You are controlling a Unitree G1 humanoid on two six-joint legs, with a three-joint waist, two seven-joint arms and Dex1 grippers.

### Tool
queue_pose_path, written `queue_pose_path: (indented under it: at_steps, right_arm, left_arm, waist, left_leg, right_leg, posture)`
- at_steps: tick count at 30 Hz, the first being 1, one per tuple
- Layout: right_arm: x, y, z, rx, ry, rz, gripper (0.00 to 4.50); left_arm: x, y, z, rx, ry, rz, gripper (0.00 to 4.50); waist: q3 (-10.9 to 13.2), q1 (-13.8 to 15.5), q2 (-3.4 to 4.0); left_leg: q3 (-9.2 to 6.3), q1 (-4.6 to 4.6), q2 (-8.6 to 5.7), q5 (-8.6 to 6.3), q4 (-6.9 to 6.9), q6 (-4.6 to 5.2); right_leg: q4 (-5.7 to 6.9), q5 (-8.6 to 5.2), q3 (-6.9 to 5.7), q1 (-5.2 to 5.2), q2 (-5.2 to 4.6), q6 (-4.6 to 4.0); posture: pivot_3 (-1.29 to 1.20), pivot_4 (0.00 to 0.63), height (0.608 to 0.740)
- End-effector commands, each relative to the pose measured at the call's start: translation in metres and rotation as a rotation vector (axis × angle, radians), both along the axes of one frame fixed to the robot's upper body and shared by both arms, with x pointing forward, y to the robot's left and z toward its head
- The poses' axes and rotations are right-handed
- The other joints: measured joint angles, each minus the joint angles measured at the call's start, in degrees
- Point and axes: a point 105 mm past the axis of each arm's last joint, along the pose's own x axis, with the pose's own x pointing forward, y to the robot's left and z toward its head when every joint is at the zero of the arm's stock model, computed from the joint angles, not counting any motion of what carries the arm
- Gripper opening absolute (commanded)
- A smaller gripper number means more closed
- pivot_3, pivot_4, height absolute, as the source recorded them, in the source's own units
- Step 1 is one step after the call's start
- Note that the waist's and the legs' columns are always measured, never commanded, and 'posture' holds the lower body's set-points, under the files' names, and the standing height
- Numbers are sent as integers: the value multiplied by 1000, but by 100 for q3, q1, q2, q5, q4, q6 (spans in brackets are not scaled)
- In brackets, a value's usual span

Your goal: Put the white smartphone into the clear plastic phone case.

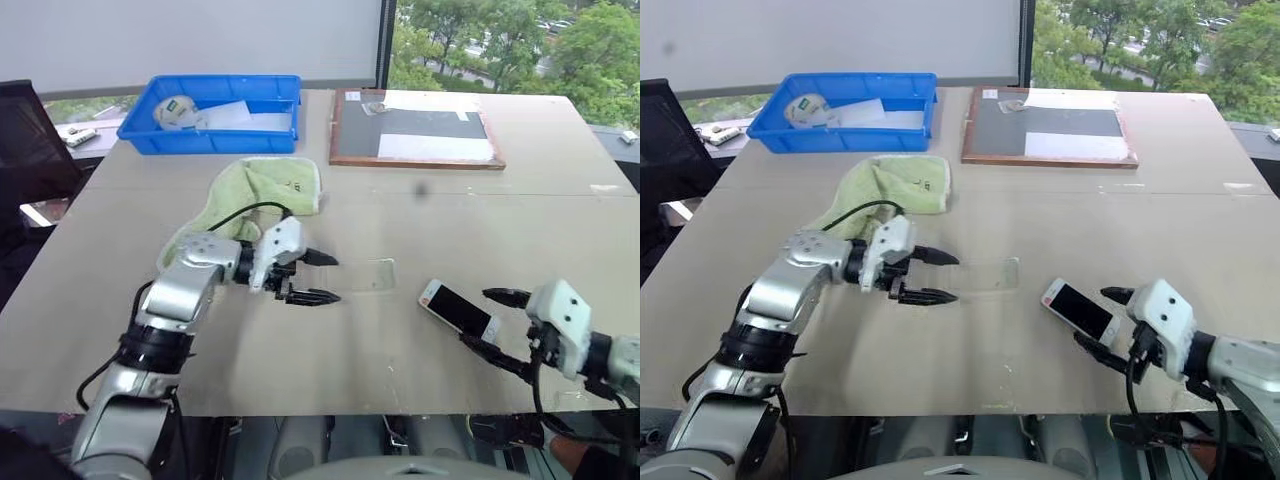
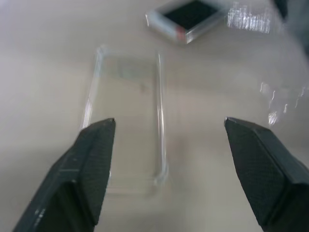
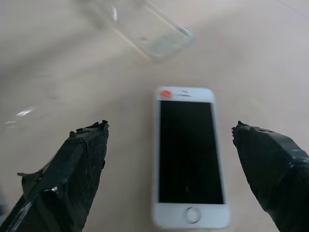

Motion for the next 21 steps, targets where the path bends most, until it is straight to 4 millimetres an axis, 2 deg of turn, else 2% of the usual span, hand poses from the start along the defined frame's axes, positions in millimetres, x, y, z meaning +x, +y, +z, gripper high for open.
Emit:
queue_pose_path:
  at_steps: [1, 4, 7, 15, 21]
  right_arm:
    - [7, -2, -9, 7, 23, -39, 4489]
    - [22, -6, -15, -15, -13, -104, 4489]
    - [27, -7, -23, -38, 9, -116, 4489]
    - [20, 15, -36, 11, 102, -21, 4489]
    - [17, 14, -55, -47, 154, -29, 4489]
  left_arm:
    - [-13, 0, 20, -106, -30, -15, 3452]
    - [-22, 4, 26, -137, -56, -13, 3452]
    - [-27, 8, 25, -133, -52, 4, 3452]
    - [-35, 13, 16, -144, -16, 75, 3452]
    - [-42, 15, 16, -127, 9, 70, 3452]
  waist:
    - [1, 14, 2]
    - [1, 8, 3]
    - [2, 3, 5]
    - [3, 8, 6]
    - [3, -2, 7]
  left_leg:
    - [-2, 1, 0, 0, 0, 0]
    - [-2, -1, -1, 0, -3, 0]
    - [1, 1, -2, 0, -2, 0]
    - [0, 2, 0, 0, -5, 0]
    - [1, 4, 3, -1, -5, -2]
  right_leg:
    - [0, 0, -1, 1, 0, 0]
    - [0, 0, -3, 0, 6, 0]
    - [0, 0, 0, -1, 8, 0]
    - [-1, 0, -2, -2, 7, 0]
    - [-1, 0, 0, -3, 0, 0]
  posture:
    - [0, 150, 740]
    - [0, 150, 740]
    - [0, 150, 740]
    - [0, 150, 740]
    - [0, 150, 740]
